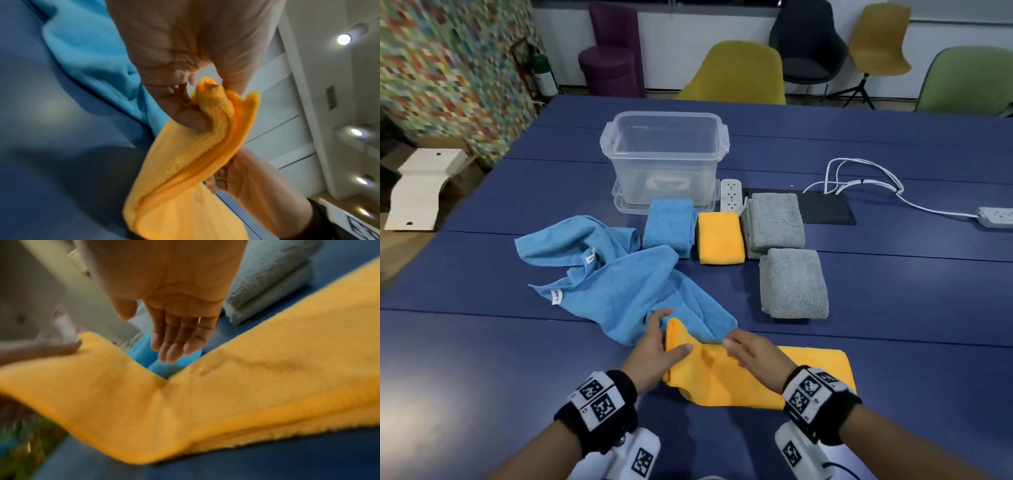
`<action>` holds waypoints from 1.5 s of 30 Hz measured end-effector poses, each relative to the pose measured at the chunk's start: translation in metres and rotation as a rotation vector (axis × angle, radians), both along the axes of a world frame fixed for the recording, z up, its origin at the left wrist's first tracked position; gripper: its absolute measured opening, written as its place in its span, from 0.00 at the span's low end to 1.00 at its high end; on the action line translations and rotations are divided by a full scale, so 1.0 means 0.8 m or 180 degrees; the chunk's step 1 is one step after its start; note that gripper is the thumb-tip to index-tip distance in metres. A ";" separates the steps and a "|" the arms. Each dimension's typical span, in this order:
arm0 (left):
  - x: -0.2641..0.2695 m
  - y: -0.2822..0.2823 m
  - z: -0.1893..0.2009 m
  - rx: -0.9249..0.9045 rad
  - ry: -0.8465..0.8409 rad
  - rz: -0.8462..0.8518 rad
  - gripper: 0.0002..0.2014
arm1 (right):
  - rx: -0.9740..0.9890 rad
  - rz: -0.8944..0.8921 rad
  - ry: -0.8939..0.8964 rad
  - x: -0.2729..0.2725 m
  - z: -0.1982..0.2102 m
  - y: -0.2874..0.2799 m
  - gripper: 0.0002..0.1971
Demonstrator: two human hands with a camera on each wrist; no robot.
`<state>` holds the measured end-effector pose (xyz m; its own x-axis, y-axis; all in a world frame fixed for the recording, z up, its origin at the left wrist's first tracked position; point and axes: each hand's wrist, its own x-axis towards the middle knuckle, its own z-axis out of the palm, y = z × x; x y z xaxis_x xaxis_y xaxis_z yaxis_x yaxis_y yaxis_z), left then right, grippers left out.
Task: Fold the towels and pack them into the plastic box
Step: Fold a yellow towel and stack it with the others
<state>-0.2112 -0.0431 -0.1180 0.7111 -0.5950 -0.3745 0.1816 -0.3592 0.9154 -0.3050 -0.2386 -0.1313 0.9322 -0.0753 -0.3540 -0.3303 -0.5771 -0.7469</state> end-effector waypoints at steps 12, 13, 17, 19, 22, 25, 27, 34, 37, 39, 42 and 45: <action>-0.026 -0.053 -0.026 0.0602 -0.1224 -0.1474 0.23 | 0.0951 -0.1059 0.0928 -0.033 -0.004 -0.022 0.11; -0.026 -0.050 -0.027 0.0922 -0.1698 -0.1838 0.25 | 0.0959 -0.1148 0.0982 -0.035 -0.009 -0.022 0.11; -0.034 -0.040 -0.052 0.1784 -0.2980 -0.2797 0.29 | 0.0720 -0.1383 0.0935 -0.042 -0.021 -0.023 0.07; -0.042 -0.037 -0.064 0.1946 -0.3348 -0.2823 0.29 | 0.0621 -0.1565 0.0950 -0.043 -0.024 -0.024 0.12; -0.047 -0.035 -0.050 0.1756 -0.2998 -0.2345 0.25 | -0.0378 -0.1267 0.0823 -0.046 -0.024 -0.026 0.17; -0.033 -0.041 -0.038 0.1697 -0.2406 -0.1519 0.24 | -0.1021 -0.0795 0.0643 -0.045 -0.014 -0.026 0.16; -0.021 -0.043 -0.040 0.2071 -0.2089 -0.1385 0.20 | -0.1109 -0.0455 0.0453 -0.044 -0.012 -0.024 0.11; -0.015 -0.058 -0.039 0.1967 -0.0882 -0.1273 0.16 | -0.1213 -0.0189 0.0512 -0.044 -0.006 -0.018 0.15; -0.018 -0.059 -0.025 0.1092 -0.0181 -0.0755 0.14 | -0.0340 -0.0585 0.0508 -0.039 0.004 -0.012 0.19; -0.023 -0.060 -0.010 0.0485 0.0314 -0.0445 0.17 | 0.0461 -0.0868 0.0557 -0.033 0.018 -0.006 0.24; -0.034 -0.064 0.015 -0.0165 0.0983 -0.0632 0.03 | 0.1224 -0.0915 0.0835 -0.032 0.037 -0.010 0.26; -0.048 -0.076 0.019 -0.0187 0.0553 -0.1302 0.14 | 0.1400 -0.0952 0.0977 -0.042 0.047 -0.035 0.19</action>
<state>-0.2494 -0.1041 -0.1031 0.3425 -0.8380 -0.4248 0.1883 -0.3818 0.9049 -0.3389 -0.2664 -0.0937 0.7438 -0.1036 -0.6604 -0.6681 -0.0854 -0.7391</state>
